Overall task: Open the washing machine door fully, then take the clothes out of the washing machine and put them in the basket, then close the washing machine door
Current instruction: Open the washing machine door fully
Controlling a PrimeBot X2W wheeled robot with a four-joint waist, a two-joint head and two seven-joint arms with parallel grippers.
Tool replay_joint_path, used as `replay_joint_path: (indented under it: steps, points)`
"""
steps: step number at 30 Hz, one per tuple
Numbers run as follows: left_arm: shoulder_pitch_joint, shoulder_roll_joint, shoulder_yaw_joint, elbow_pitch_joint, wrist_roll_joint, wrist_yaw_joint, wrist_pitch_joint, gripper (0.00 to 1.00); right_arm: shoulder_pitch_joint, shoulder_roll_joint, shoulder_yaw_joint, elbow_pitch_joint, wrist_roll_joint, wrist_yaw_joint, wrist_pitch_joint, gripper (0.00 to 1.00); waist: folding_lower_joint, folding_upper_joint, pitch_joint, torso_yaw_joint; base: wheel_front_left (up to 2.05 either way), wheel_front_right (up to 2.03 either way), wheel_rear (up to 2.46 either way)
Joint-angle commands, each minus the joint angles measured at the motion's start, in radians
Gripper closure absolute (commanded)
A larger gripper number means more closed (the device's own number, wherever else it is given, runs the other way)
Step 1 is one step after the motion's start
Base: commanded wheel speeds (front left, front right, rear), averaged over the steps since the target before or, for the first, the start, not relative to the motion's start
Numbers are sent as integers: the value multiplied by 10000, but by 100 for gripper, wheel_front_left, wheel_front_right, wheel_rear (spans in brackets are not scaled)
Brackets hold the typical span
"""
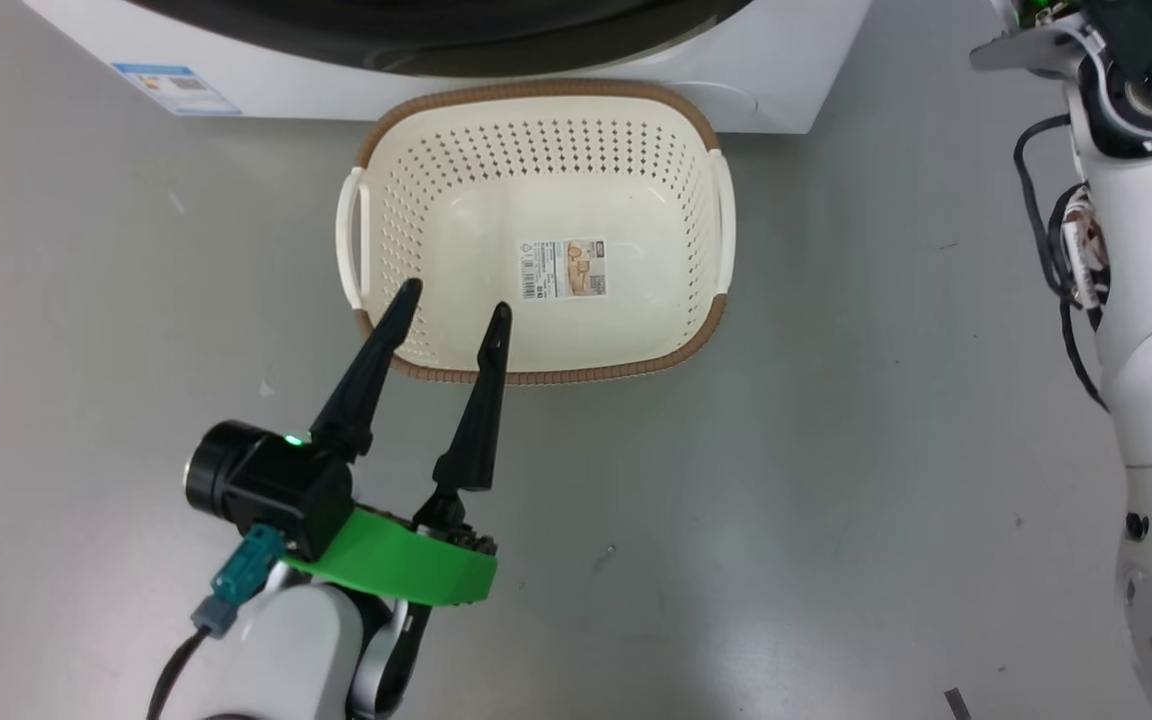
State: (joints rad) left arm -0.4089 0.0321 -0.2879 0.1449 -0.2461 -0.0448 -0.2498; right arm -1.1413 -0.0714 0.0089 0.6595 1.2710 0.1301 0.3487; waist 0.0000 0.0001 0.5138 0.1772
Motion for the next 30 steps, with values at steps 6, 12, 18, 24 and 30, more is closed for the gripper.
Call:
replay_joint_path:
  steps: [6,12,18,24,30]
  points:
    - [-98,181,171,-210,69,-86,-120,0,-908,-47,-4,331,301,6,236,100,0,-1,144,320,0,0,0]
    - [-76,181,116,-217,37,-99,-120,0,-1442,-177,-93,999,513,6,494,100,0,-1,263,525,0,0,0]
    - [-100,181,34,-180,-15,-52,-120,0,-1763,-165,-230,1417,878,6,777,100,0,-1,361,669,0,0,0]
    - [-193,181,4,-131,-46,-28,-120,0,-2068,-142,-109,1813,997,6,1142,100,0,-1,414,812,0,0,0]
    - [-194,181,4,-93,-45,-29,-120,0,-2198,-120,127,2138,1062,6,1675,100,0,-1,370,885,0,0,0]
